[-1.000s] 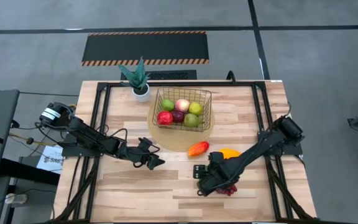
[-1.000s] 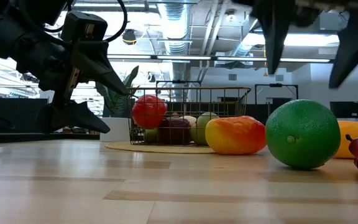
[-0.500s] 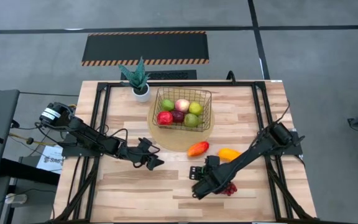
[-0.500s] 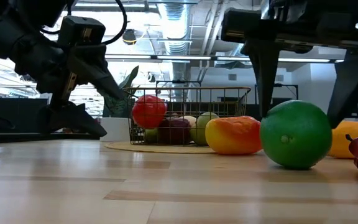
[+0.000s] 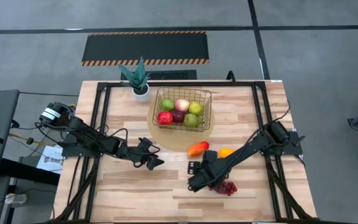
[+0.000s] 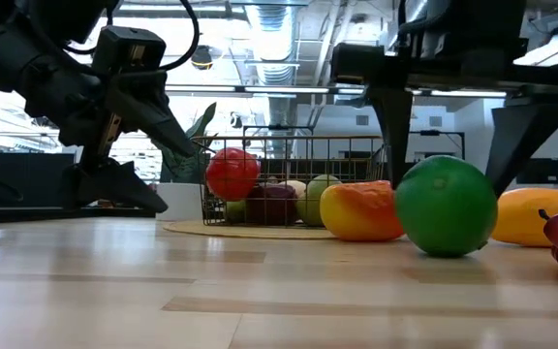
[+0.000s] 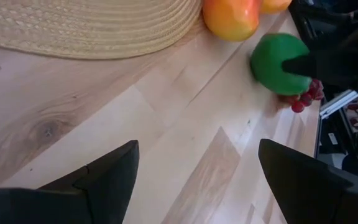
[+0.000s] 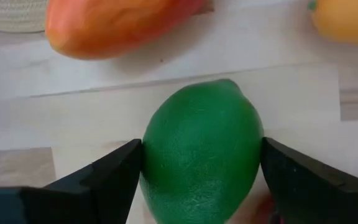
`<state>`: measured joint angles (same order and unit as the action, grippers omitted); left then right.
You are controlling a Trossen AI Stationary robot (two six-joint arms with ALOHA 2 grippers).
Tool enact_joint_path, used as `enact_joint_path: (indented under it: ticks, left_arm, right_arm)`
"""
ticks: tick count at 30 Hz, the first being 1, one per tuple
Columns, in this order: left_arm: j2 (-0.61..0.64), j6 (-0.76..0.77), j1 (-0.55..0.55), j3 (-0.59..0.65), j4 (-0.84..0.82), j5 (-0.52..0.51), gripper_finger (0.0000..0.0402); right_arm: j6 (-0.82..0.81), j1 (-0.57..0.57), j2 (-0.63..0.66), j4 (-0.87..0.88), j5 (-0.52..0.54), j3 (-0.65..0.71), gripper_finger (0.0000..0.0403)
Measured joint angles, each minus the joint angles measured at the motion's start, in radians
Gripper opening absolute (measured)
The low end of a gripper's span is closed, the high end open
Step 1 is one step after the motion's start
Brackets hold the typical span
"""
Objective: Build produce basket
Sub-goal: Put the green lime into the wire basket
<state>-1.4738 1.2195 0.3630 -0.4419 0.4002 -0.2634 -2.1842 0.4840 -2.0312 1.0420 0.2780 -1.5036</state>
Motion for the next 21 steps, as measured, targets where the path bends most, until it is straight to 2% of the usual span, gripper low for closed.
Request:
enact_joint_path:
  ticks: [15,21]
  left_arm:
    - [0.000,-0.004,-0.013,0.000,-0.007,0.032,0.0316]
    - [0.000,-0.004,-0.016,0.000,-0.004,0.032,0.0316]
  right_arm:
    - [0.180,-0.019,-0.007,0.004,-0.023,-0.059,0.0293]
    - [0.260,-0.001,0.045,-0.013,-0.004,-0.112,0.0292]
